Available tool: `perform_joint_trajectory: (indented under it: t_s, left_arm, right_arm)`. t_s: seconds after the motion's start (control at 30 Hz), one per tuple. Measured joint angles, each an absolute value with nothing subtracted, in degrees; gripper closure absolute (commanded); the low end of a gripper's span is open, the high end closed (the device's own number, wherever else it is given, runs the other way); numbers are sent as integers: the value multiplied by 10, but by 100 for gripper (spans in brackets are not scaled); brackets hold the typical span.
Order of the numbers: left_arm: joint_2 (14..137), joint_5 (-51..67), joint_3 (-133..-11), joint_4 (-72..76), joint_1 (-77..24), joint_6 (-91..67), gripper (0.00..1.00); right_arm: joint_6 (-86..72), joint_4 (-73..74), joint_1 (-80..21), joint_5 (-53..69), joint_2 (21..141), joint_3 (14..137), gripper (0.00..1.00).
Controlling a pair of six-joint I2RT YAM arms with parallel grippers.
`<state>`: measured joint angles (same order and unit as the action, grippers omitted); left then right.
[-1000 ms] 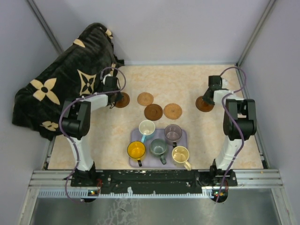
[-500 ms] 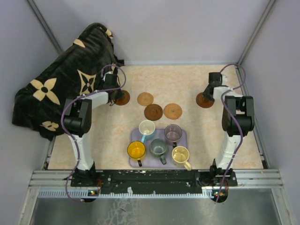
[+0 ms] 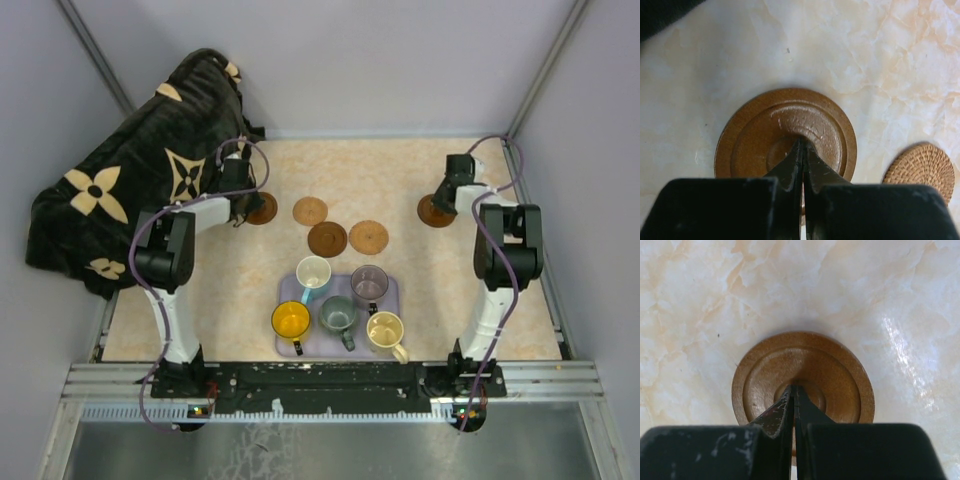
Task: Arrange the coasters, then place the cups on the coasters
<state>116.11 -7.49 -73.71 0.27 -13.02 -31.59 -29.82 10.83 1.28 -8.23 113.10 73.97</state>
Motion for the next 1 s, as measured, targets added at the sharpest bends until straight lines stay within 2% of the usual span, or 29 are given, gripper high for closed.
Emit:
perform_joint_trajectory:
  t_s: [0.17, 0.23, 0.37, 0.47, 0.53, 0.73, 1.0]
  left_arm:
    - [1119, -57, -693, 18, -130, -285, 91]
    - [1083, -49, -672, 30, -130, -270, 88]
    - [996, -27, -642, 67, -130, -244, 84]
    - [940, -3, -631, 101, -130, -232, 84]
    - [922, 13, -627, 116, -132, -228, 84]
    - [914, 47, -575, 126, -166, -214, 87]
    - [931, 58, -550, 111, -297, -174, 91]
  right_arm:
    - [-281, 107, 13, -62, 1086, 696, 66]
    - [-271, 107, 13, -54, 1051, 681, 62]
    - [-261, 97, 13, -36, 974, 672, 62]
    - [-256, 84, 13, -16, 917, 664, 73]
    - [-253, 78, 8, 0, 885, 651, 77]
    - [-229, 87, -45, 18, 841, 597, 77]
    - [-220, 103, -121, 43, 841, 544, 73]
